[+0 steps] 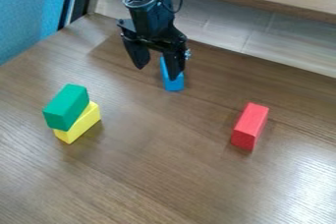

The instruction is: Move the green rectangle right side of the table

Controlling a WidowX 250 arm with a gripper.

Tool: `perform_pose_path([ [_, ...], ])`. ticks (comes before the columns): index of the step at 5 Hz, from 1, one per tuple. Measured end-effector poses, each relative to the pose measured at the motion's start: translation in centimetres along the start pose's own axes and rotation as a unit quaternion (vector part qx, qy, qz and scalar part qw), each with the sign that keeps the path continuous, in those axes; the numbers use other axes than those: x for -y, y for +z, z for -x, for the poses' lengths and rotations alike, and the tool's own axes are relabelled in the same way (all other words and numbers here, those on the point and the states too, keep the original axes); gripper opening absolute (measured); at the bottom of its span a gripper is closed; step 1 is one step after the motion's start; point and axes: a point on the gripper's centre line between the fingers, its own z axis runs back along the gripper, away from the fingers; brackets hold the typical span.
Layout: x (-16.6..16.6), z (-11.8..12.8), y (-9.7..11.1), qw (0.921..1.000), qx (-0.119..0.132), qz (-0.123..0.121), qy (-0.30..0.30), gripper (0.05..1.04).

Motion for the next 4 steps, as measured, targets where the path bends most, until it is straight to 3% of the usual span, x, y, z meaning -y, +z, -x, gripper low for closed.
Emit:
perform_pose_path([
  [2,-0.4,1.2,-1.0,0.9997,-0.025,0.005,0.008,1.000],
  [4,-0.9,2.0,-0.4,0.9994,-0.028,0.003,0.018,1.000],
])
